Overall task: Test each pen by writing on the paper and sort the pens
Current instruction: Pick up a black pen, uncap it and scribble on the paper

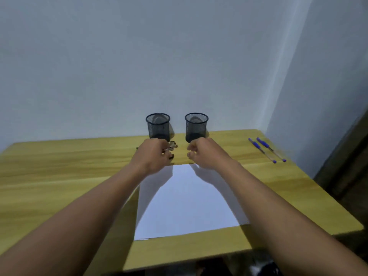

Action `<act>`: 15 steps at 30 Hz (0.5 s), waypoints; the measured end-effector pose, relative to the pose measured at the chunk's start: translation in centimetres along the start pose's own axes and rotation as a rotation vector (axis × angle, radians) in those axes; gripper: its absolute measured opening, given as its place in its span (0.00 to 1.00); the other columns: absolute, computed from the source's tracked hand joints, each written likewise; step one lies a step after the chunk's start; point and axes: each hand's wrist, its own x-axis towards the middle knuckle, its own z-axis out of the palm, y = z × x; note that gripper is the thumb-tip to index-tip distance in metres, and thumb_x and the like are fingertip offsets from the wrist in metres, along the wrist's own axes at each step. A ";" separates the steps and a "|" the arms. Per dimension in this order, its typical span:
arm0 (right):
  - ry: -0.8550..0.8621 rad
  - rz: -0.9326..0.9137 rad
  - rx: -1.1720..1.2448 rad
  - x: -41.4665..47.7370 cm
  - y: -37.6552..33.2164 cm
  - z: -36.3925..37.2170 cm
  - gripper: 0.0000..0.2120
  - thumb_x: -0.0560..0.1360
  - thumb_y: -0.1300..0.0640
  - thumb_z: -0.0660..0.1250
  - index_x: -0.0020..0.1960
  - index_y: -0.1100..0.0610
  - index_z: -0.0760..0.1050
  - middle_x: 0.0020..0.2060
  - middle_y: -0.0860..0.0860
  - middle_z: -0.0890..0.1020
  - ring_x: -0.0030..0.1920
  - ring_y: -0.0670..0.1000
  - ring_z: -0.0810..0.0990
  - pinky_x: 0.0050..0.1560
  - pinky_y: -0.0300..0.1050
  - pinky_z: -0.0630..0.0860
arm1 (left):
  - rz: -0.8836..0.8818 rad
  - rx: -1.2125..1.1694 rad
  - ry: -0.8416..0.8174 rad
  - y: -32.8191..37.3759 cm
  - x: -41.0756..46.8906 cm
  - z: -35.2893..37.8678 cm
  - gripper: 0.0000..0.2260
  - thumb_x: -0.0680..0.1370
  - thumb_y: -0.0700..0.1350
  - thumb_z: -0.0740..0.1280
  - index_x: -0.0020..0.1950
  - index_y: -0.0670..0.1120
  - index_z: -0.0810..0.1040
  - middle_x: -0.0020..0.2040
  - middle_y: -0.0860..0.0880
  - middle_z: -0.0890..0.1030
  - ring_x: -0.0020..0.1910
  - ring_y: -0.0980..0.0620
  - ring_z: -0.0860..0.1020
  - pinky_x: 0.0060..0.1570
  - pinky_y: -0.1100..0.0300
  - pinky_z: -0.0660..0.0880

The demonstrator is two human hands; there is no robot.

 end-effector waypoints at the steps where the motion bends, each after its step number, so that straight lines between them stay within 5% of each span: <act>1: -0.017 -0.022 0.001 0.4 -0.9 0.9 0.15 0.79 0.55 0.67 0.65 0.56 0.80 0.62 0.55 0.83 0.63 0.57 0.79 0.62 0.50 0.76 | -0.029 0.010 0.006 -1.3 -0.5 -0.5 0.11 0.75 0.47 0.67 0.55 0.47 0.83 0.52 0.46 0.85 0.53 0.43 0.80 0.49 0.53 0.77; 7: -0.037 -0.107 -0.079 2.4 -4.5 5.1 0.17 0.80 0.60 0.61 0.67 0.54 0.78 0.63 0.57 0.80 0.61 0.59 0.79 0.54 0.47 0.74 | -0.156 0.010 0.045 -6.8 -2.4 -1.8 0.10 0.76 0.43 0.68 0.55 0.46 0.84 0.51 0.45 0.85 0.51 0.44 0.80 0.51 0.54 0.77; 15: -0.021 -0.211 -0.285 3.0 -5.7 6.6 0.13 0.77 0.65 0.62 0.55 0.55 0.82 0.51 0.57 0.83 0.50 0.61 0.80 0.46 0.54 0.79 | -0.141 -0.013 0.024 -9.5 -2.9 -0.6 0.11 0.75 0.36 0.67 0.50 0.46 0.86 0.49 0.46 0.86 0.50 0.46 0.82 0.51 0.57 0.77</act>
